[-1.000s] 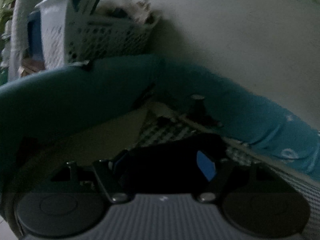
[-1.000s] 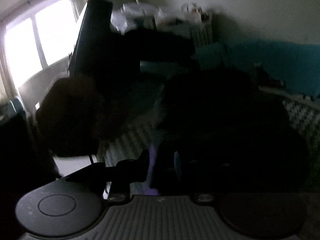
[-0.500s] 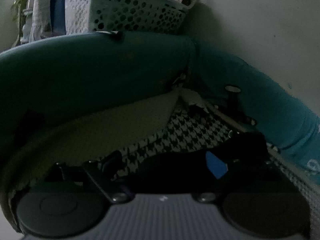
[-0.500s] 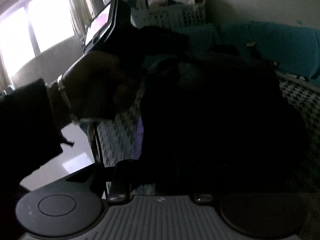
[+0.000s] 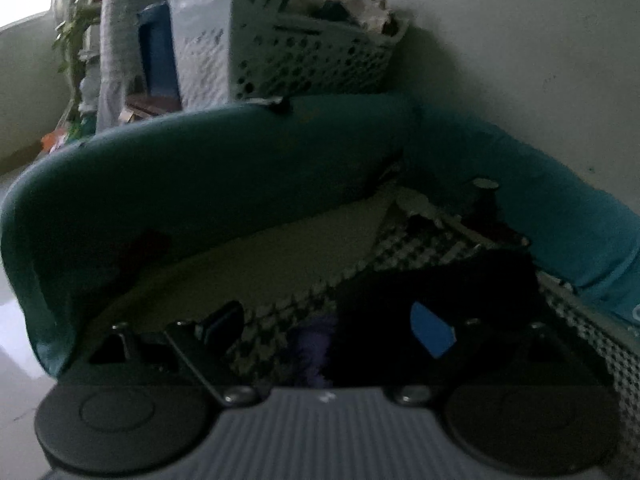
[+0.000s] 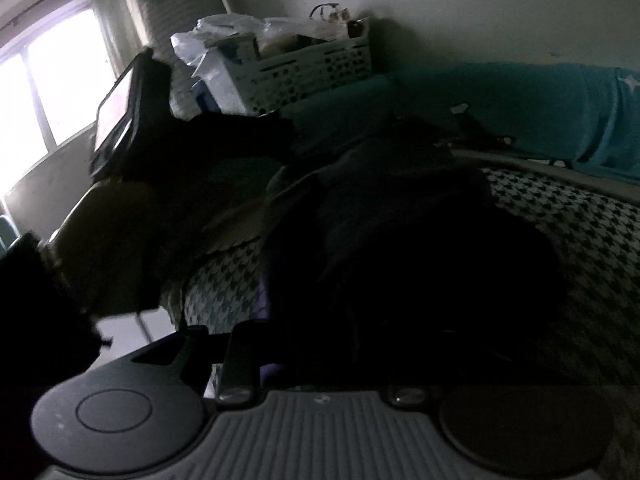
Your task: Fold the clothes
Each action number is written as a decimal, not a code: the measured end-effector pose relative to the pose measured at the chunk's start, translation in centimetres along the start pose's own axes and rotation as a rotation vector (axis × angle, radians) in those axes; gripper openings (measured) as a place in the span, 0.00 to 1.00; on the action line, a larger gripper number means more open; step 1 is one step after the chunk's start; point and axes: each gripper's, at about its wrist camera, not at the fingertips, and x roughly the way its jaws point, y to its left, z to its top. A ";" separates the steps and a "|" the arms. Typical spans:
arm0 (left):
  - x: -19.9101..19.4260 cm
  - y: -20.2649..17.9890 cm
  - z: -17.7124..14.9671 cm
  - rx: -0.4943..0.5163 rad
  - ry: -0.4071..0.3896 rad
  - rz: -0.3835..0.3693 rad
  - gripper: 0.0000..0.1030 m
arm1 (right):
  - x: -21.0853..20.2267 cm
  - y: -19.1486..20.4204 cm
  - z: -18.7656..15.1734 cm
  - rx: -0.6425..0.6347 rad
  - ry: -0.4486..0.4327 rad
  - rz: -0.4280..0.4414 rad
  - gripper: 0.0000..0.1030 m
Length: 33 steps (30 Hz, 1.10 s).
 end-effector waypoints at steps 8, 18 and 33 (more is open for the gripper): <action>2.3 1.2 -0.7 -0.041 0.085 0.054 0.95 | 2.9 -1.4 0.9 0.048 0.073 -0.096 0.28; -0.2 1.2 -1.8 -0.064 0.087 0.061 1.00 | 1.0 -1.4 0.8 0.072 0.085 -0.143 0.38; -6.2 -1.2 -6.4 -0.026 0.102 0.032 1.00 | -4.6 -0.8 2.1 0.011 0.099 -0.244 0.57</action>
